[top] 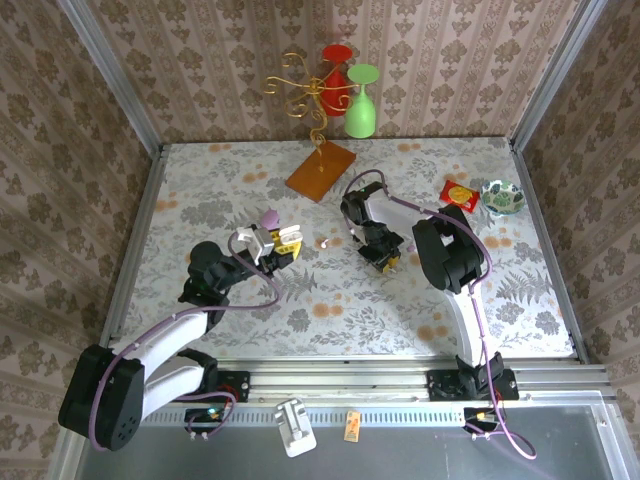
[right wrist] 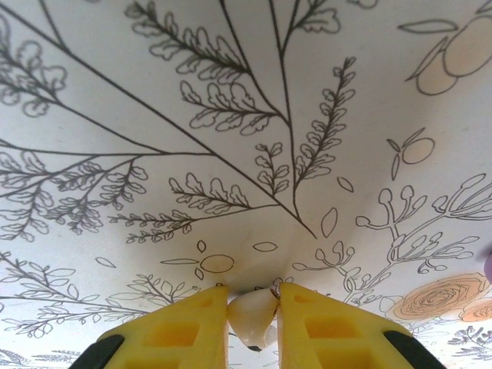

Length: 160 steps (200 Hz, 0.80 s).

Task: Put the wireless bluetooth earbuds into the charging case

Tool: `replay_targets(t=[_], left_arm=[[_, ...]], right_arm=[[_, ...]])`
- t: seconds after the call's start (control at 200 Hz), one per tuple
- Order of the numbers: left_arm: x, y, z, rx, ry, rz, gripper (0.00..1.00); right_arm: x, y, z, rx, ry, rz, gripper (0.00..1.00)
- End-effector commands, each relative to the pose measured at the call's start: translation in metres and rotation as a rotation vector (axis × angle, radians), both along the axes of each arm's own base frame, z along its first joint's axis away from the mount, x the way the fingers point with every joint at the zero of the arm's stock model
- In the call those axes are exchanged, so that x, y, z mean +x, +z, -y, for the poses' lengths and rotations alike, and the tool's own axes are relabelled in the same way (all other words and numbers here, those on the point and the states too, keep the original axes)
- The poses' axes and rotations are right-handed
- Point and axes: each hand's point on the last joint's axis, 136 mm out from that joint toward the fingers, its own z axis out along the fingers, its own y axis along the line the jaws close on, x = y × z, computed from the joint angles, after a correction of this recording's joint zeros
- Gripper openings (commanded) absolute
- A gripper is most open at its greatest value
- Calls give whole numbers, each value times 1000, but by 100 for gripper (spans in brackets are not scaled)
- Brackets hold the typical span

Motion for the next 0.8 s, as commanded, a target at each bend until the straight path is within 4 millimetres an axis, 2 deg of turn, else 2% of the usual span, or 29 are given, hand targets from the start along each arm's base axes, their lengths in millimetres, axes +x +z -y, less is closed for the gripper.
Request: replay_targets(t=[0.0, 0.225, 0.41, 0.45, 0.625, 0.795], left_arm=[[-5, 6, 1, -8, -8, 44, 0], [-1, 4, 3, -7, -9, 42, 0], [7, 1, 7, -3, -10, 33, 0], [1, 0, 16, -3, -40, 30, 0], [9, -5, 30, -7, -67, 14, 0], [18, -13, 48, -12, -95, -4, 0]], right_arm=[[-4, 10, 2, 33, -27, 14, 23], [5, 52, -17, 213, -57, 194, 23], [8, 95, -48, 471, -62, 363, 21], [8, 106, -54, 525, -66, 395, 21], [5, 149, -75, 720, -82, 486, 21], [0, 183, -93, 884, -87, 514, 21]])
